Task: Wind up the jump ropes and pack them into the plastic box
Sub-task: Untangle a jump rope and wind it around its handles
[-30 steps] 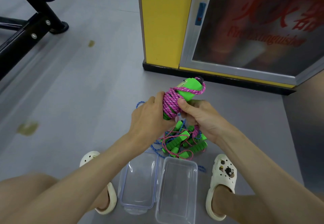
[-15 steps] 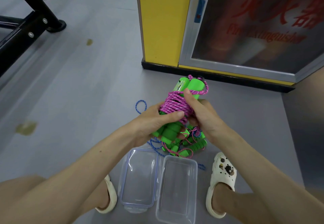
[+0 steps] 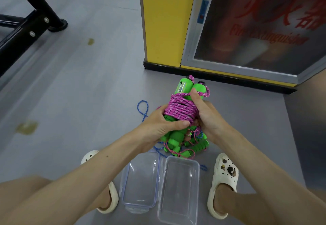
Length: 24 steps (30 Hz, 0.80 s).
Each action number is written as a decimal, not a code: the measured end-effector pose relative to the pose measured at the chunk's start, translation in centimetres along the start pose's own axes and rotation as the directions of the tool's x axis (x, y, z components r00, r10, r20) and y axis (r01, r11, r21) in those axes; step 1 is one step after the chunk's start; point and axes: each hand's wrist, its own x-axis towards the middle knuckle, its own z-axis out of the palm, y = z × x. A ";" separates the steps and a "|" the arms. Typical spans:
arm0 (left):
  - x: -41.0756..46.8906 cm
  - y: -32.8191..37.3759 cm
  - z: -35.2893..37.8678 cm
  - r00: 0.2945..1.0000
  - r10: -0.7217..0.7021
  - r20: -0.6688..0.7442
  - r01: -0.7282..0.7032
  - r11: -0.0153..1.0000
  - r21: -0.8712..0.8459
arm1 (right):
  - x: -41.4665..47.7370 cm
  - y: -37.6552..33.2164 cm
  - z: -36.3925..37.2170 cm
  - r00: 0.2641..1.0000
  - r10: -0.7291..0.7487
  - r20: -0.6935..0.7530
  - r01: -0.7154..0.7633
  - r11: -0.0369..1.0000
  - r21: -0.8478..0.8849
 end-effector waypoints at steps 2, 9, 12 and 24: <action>0.5 0.0 -0.5 0.993 0.066 -0.098 -0.048 0.984 0.174 | 0.2 -0.5 -0.4 0.999 0.037 -0.019 -0.040 0.986 -0.163; 1.5 -0.3 -2.1 0.976 0.123 -0.181 -0.034 0.904 0.426 | -0.1 -0.7 -1.6 0.986 -0.102 -0.130 0.074 0.976 -0.204; 1.7 -0.3 -2.3 0.975 0.117 -0.191 -0.024 0.902 0.430 | -0.1 -0.7 -1.4 0.964 -0.216 -0.156 0.181 0.960 -0.214; 1.3 -0.9 -1.2 0.985 0.090 -0.150 -0.029 0.929 0.368 | 0.6 0.6 -0.9 0.797 -0.602 0.045 0.411 0.486 -0.772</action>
